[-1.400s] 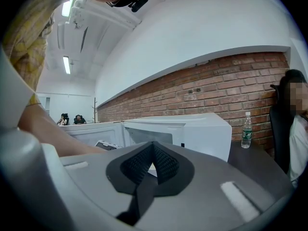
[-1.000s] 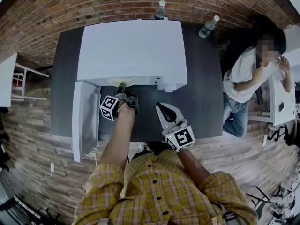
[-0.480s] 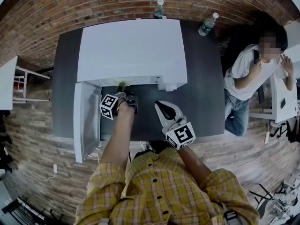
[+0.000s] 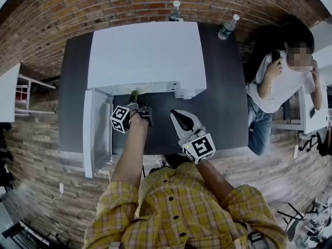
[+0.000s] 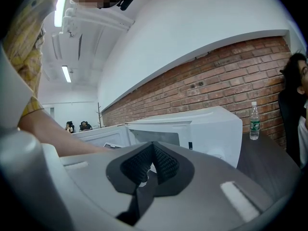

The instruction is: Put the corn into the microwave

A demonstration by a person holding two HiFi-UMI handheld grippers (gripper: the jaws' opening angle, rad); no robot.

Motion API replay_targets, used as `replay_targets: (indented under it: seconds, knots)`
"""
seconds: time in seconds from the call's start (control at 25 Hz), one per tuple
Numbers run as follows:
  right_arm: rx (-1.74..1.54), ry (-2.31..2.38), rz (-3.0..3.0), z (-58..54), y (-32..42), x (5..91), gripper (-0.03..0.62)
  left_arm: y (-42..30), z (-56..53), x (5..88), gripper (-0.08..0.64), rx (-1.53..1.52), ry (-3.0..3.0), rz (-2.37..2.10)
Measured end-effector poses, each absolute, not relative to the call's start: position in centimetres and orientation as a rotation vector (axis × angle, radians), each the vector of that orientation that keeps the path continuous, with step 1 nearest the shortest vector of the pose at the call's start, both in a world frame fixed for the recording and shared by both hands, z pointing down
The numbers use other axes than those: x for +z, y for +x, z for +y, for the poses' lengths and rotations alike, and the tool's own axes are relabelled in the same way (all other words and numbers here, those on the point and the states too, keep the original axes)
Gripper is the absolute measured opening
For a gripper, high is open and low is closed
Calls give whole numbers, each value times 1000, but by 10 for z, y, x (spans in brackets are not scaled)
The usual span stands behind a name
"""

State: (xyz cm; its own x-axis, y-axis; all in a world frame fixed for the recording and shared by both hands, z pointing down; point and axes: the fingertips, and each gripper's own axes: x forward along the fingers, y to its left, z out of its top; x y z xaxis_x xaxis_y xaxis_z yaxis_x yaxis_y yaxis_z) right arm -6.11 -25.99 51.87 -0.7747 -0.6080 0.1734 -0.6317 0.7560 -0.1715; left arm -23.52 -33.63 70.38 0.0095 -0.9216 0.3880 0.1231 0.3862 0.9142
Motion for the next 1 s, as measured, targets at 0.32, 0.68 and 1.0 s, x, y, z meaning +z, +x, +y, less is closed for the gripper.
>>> replay_targets:
  seconds: [0.32, 0.68, 1.0]
  knots:
    - [337, 1044, -2826, -247, -63, 515, 0, -225, -312, 675, 129, -1041, 861, -1205]
    - [286, 1072, -2787, -223, -59, 509, 3, -200, -272, 616, 0, -1028, 1029, -1111]
    - [279, 1068, -2810, -203, -62, 494, 3, -182, -235, 554, -2, -922, 1348, -1151]
